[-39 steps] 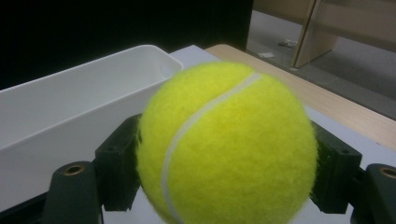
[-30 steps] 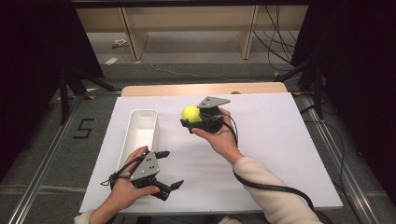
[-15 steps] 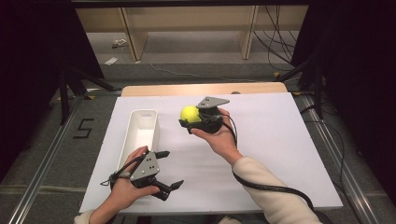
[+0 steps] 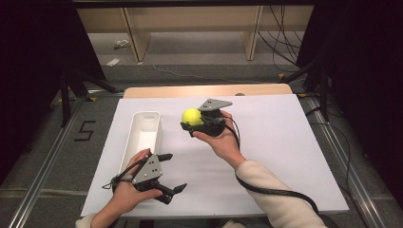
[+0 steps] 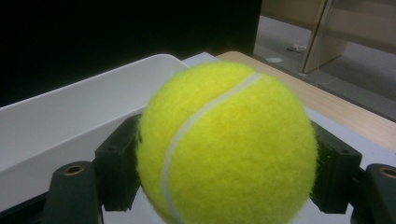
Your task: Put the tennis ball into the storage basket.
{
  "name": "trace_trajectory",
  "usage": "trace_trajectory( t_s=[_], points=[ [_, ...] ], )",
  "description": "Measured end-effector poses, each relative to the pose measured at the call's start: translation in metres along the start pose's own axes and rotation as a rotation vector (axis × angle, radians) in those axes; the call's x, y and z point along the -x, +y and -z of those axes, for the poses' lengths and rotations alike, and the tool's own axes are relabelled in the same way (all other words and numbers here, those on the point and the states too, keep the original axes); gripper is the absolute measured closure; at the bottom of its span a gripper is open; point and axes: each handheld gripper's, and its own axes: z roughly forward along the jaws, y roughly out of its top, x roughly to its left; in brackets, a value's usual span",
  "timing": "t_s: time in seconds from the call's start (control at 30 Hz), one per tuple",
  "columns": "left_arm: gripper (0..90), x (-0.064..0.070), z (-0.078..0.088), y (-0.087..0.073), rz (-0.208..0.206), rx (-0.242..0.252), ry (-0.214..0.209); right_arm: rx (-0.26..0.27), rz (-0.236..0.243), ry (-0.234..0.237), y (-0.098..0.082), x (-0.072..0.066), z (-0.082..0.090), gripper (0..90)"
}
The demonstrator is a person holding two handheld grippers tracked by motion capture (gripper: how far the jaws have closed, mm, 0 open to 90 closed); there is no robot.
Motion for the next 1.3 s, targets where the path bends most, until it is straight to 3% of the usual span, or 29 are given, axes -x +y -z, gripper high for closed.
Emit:
trace_trajectory(
  t_s=[1.3],
  points=[
    [0.0,0.0002,0.0002,0.0003,-0.005,0.000,0.001,0.008,-0.001,0.030,0.0034,-0.0096,-0.0026,26.1]
  ],
)
